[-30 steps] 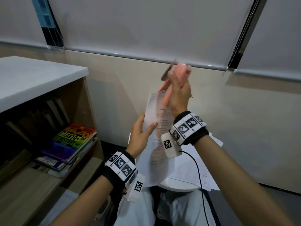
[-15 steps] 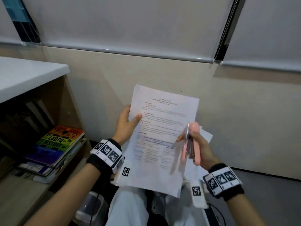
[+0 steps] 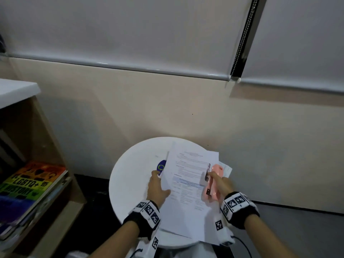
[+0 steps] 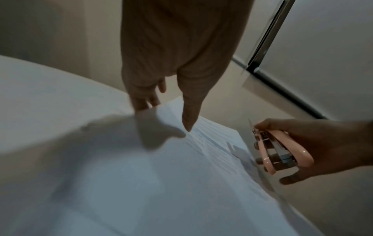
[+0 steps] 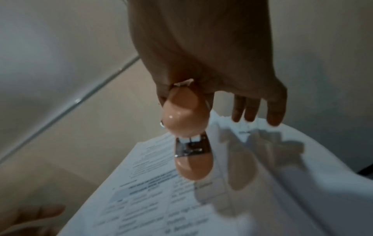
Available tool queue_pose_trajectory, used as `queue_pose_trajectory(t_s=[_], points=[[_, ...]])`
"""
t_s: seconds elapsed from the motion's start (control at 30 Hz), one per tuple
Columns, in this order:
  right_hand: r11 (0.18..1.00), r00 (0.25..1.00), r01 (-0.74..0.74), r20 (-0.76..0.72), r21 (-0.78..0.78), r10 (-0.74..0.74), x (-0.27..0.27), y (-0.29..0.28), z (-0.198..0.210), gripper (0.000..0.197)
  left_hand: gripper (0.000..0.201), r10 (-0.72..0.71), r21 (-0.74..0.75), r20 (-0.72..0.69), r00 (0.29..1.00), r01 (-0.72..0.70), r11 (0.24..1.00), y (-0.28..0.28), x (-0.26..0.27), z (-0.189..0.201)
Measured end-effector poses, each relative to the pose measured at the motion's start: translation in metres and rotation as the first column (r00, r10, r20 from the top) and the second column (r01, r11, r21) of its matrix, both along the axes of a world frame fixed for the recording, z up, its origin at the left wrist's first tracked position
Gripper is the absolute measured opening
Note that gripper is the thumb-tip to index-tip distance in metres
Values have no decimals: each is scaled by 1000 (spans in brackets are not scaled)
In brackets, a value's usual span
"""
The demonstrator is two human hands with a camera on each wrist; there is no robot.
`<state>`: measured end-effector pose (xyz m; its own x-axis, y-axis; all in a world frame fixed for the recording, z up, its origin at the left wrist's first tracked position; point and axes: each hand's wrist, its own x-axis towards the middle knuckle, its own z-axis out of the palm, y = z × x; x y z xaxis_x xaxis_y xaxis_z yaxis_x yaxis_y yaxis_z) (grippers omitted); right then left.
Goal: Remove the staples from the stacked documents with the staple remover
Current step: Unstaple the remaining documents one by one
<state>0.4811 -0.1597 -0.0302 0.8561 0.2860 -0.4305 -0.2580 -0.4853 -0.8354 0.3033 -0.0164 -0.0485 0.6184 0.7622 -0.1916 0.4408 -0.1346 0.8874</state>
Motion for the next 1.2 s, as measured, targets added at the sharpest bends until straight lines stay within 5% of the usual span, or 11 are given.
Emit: queue_pose_trajectory(t_s=[0.1,0.27,0.37,0.5,0.57,0.67,0.77,0.83,0.9,0.97,1.2], points=[[986,993,118,35,-122,-114,15,-2,-22,38,91,46,208,-410,911,44,977,-1,18,-21],[967,996,89,47,-239,-80,12,1,-25,48,94,92,363,-514,853,119,924,1,26,-39],[976,991,132,34,-172,-128,3,10,-23,37,96,117,383,-530,840,114,917,6,25,-43],[985,985,163,-53,-52,-165,-8,32,-25,49,95,133,385,-571,810,121,915,15,14,-43],[993,989,115,-101,40,-110,-4,43,-37,67,91,150,377,-583,798,103,920,22,1,-43],[992,982,-36,-177,124,58,-14,63,-36,57,90,202,388,-564,800,42,921,36,-27,-46],[995,996,-85,-37,-62,82,-34,77,-21,67,96,203,387,-523,828,18,922,43,-47,-52],[970,981,-153,89,-191,172,-45,86,-17,54,97,196,389,-512,837,22,921,42,-52,-55],[946,954,-263,98,-188,284,-53,96,-15,27,96,208,401,-504,838,14,916,40,-52,-56],[934,937,-313,102,-175,333,-54,105,-22,20,95,216,409,-496,841,7,912,39,-53,-56],[940,962,-218,104,-264,253,-58,123,-39,75,91,216,432,-483,849,16,902,35,-59,-56]])
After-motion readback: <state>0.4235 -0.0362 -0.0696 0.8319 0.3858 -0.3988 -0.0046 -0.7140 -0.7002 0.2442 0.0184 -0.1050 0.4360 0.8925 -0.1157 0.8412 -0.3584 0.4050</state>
